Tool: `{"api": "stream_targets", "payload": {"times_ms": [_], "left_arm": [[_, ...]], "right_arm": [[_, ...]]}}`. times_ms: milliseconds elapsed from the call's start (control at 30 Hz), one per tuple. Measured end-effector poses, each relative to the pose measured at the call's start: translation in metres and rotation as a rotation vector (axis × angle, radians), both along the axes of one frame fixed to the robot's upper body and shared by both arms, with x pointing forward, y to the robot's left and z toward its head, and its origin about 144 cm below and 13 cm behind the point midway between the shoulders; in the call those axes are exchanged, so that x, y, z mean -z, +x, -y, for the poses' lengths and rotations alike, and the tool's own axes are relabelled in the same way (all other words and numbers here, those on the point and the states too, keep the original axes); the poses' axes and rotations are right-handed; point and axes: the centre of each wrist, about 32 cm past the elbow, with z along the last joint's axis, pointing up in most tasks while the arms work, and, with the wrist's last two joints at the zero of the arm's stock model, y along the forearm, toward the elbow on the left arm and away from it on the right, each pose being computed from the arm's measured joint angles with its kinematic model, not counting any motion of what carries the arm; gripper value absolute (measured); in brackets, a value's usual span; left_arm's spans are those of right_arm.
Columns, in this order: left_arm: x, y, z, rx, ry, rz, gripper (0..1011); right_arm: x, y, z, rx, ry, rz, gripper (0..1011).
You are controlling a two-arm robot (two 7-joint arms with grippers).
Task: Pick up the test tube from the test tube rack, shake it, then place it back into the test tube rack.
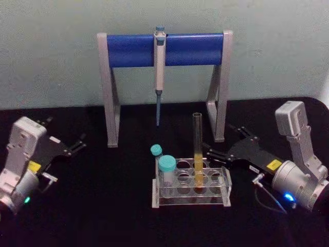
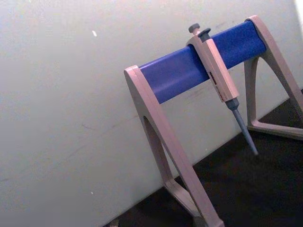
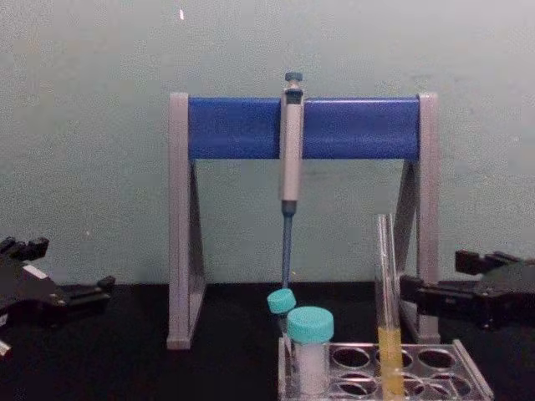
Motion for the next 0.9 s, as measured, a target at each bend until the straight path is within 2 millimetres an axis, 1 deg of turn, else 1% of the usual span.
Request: {"api": "stream_targets", "payload": {"times_ms": [300, 633, 900], "left_arm": [[0.000, 0.000, 0.000, 0.000, 0.000, 0.000, 1010], [0.000, 0.000, 0.000, 0.000, 0.000, 0.000, 1010], [0.000, 0.000, 0.000, 0.000, 0.000, 0.000, 1010]], "right_arm": [[-0.007, 0.011, 0.002, -0.087, 0.018, -0.040, 1000], [-0.008, 0.028, -0.001, -0.132, 0.021, -0.076, 1000], [-0.008, 0.036, -0.004, -0.154, 0.022, -0.083, 1000]]}}
